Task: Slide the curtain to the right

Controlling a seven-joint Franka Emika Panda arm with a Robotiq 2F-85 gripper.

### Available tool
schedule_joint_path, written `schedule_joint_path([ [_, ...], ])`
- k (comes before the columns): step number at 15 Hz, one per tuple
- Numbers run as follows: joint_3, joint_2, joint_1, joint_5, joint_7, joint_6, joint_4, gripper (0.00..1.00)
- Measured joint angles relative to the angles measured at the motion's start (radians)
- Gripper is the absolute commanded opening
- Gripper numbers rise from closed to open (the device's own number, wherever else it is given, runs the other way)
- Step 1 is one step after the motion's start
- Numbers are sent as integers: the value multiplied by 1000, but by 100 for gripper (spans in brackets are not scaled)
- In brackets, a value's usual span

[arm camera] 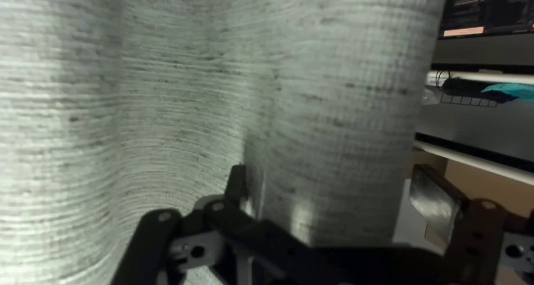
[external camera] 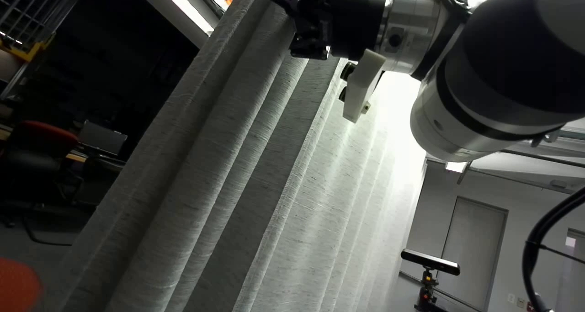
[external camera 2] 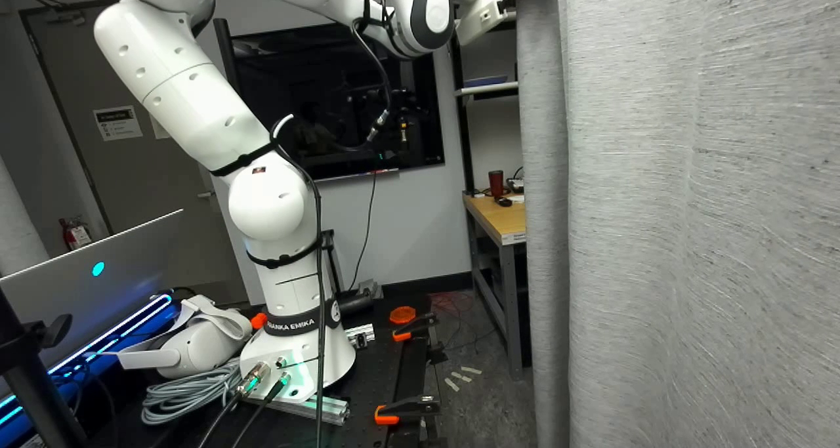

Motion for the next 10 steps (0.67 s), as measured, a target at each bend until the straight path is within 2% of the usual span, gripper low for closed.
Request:
schedule_joint_path([
  [1,20,14,-22,-12,22,17,17,97],
  [2,45,29,-47,-8,27,31,37,72],
  [4,102,61,-106,5,26,48,78,68],
  [10,276,141,-322,36,23,51,169,20],
])
